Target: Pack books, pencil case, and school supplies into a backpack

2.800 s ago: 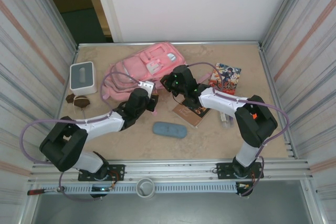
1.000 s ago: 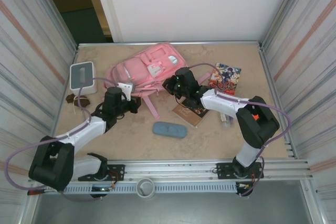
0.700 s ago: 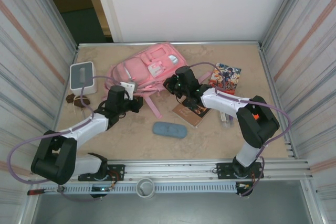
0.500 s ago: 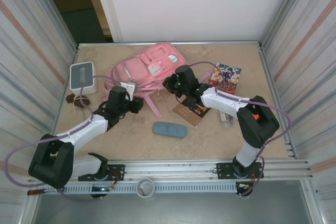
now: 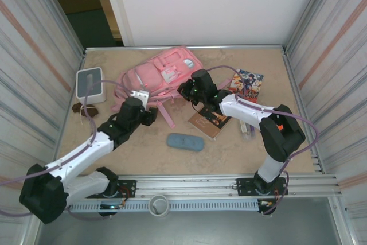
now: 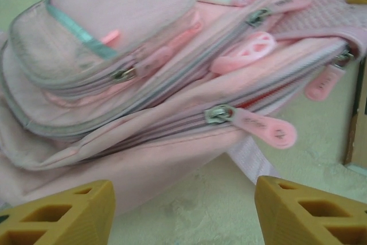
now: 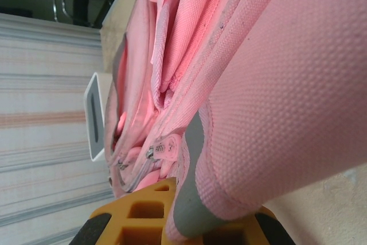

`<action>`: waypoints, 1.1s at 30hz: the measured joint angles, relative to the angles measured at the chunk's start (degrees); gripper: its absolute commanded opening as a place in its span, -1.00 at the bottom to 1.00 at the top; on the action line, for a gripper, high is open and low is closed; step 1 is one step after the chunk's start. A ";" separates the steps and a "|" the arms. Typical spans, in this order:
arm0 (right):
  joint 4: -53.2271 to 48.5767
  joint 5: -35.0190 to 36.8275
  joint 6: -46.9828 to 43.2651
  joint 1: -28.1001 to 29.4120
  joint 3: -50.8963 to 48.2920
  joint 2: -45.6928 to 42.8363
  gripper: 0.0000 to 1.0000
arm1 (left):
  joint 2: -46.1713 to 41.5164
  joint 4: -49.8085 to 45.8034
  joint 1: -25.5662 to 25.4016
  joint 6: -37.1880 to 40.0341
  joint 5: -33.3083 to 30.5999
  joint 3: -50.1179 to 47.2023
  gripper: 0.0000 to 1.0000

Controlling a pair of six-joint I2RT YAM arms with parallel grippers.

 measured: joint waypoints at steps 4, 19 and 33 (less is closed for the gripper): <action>-0.44 -0.22 0.00 -0.28 0.07 0.00 -1.00 | 4.33 -0.74 -4.28 2.16 -3.87 2.93 0.44; -0.96 -1.03 0.20 -0.63 0.17 0.07 -1.00 | 15.28 -1.16 -7.10 7.98 -8.13 10.56 -0.19; -0.79 -1.25 0.22 -1.33 0.17 0.07 -1.00 | 16.17 -2.93 -3.43 7.54 -2.51 13.25 -0.99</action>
